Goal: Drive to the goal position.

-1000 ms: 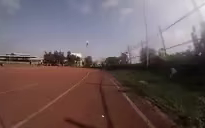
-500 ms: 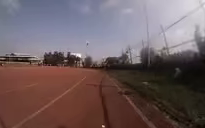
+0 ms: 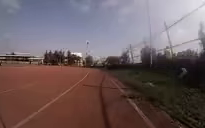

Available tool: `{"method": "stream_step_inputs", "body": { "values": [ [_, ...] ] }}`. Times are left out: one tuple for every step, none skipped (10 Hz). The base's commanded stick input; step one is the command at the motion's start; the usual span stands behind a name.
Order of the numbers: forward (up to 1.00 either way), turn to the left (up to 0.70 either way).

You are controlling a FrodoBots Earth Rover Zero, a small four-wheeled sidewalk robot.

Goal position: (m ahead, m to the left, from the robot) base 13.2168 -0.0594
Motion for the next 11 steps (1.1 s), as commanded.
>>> {"method": "stream_step_inputs", "body": {
  "values": [
    [0.50, 0.00],
    [0.50, 0.00],
    [0.50, 0.00],
    [0.50, 0.00],
    [0.50, 0.00],
    [0.50, 0.00],
    [0.50, 0.00],
    [0.50, 0.00],
    [0.50, 0.00],
    [0.50, 0.00],
    [0.50, 0.00]
  ]
}}
